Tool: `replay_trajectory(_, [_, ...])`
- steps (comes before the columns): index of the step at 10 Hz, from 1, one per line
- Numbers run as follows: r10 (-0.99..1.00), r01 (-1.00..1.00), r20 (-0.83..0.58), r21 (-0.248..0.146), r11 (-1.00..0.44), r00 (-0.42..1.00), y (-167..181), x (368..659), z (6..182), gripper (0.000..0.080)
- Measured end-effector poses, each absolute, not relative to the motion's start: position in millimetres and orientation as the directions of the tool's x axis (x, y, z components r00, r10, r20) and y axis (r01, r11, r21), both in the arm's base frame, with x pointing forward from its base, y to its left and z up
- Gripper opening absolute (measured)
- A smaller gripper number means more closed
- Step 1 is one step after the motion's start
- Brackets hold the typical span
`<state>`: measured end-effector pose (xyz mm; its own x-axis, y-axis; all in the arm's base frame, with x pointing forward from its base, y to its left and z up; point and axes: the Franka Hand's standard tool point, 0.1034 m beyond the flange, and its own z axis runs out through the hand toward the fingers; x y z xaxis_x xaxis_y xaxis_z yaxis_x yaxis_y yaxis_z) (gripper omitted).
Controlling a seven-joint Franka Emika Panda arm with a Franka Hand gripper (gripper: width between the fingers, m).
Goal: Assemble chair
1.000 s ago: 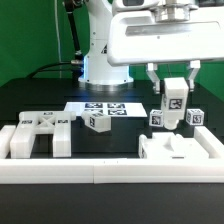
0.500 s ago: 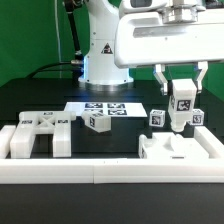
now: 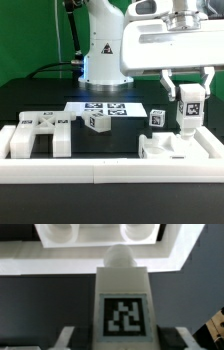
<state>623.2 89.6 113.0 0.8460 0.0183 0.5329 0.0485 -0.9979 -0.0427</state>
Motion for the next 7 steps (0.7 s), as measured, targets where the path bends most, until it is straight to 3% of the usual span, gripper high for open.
replay_trajectory(7, [0.063, 0.093, 0.507, -0.033, -0.995, 0.859, 111, 611, 94.3, 0.0291])
